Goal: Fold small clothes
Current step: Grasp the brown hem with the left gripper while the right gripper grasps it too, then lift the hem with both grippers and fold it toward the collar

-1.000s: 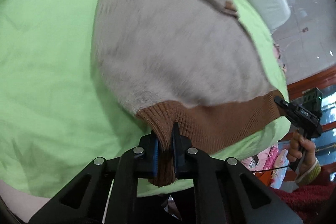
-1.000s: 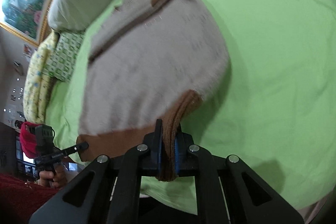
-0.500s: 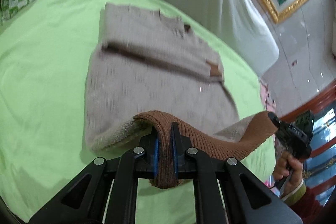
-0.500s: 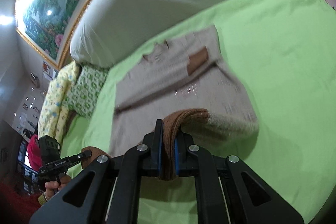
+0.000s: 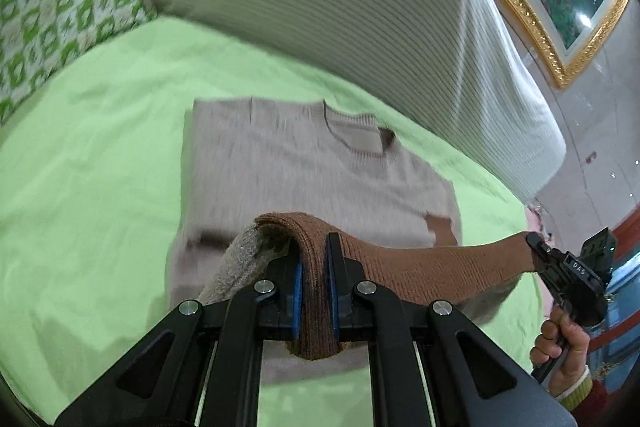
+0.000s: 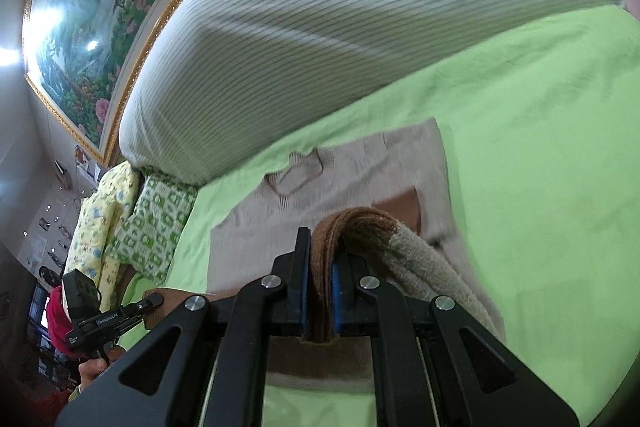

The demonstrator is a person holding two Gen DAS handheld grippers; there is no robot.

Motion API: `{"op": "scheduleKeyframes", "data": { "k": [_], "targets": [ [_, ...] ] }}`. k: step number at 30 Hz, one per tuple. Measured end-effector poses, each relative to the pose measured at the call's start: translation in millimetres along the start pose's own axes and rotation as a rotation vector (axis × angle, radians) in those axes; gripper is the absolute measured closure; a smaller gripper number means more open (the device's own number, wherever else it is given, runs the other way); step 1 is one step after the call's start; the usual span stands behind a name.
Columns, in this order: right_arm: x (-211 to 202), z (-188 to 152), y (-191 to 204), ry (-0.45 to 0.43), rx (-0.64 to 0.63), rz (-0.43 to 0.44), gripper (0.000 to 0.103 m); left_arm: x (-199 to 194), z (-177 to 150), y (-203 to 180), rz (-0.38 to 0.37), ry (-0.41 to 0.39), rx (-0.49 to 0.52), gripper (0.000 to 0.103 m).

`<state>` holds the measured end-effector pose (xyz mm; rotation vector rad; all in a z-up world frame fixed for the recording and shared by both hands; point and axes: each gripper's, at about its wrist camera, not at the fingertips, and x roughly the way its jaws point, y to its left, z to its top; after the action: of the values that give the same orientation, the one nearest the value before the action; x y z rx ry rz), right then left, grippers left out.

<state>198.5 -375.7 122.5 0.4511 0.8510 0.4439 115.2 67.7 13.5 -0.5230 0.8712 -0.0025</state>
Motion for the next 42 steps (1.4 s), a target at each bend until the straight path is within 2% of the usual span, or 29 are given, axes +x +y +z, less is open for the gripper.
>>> {"op": "scheduleKeyframes", "data": {
  "k": [5, 12, 22, 24, 26, 27, 29, 30, 31, 35, 37, 42],
  "targets": [
    [45.7, 33.7, -10.1, -0.002, 0.006, 0.005, 0.093, 38.3, 37.6, -0.9, 0.029, -0.015, -0.006, 0.094],
    [104.8, 59.5, -29.4, 0.037, 0.02, -0.016, 0.093, 92.3, 79.1, 15.7, 0.063, -0.015, -0.056, 0.094],
    [174.8, 80.2, -62.6, 0.106, 0.057, -0.076, 0.091, 165.2, 105.9, 42.7, 0.129, 0.033, -0.106, 0.094],
    [183.5, 82.1, -69.3, 0.123, 0.086, -0.093, 0.09, 174.8, 107.1, 47.5, 0.139, 0.05, -0.129, 0.088],
    [189.5, 84.2, -76.4, 0.14, 0.128, -0.102, 0.085, 178.6, 108.4, 50.8, 0.129, 0.054, -0.151, 0.088],
    [189.8, 85.3, -79.1, 0.14, 0.148, -0.109, 0.078, 178.9, 109.0, 50.9, 0.127, 0.056, -0.157, 0.086],
    [185.0, 87.9, -81.8, 0.111, 0.161, -0.12, 0.062, 179.9, 109.6, 50.3, 0.13, 0.062, -0.155, 0.083],
    [179.2, 90.3, -81.9, 0.082, 0.163, -0.129, 0.048, 179.4, 109.6, 49.3, 0.133, 0.067, -0.153, 0.08],
    [173.5, 92.6, -81.4, 0.056, 0.16, -0.132, 0.039, 179.0, 110.7, 49.0, 0.134, 0.066, -0.154, 0.077],
    [160.4, 99.5, -80.7, 0.034, 0.155, -0.127, 0.038, 159.1, 113.1, 44.3, 0.185, -0.007, -0.158, 0.047],
    [153.0, 99.7, -76.6, 0.035, 0.14, -0.12, 0.038, 146.1, 114.9, 43.8, 0.184, -0.047, -0.166, 0.045],
    [135.1, 91.4, -59.3, 0.036, 0.075, -0.117, 0.038, 131.5, 110.4, 35.1, 0.174, -0.041, -0.147, 0.045]
  ]
}}
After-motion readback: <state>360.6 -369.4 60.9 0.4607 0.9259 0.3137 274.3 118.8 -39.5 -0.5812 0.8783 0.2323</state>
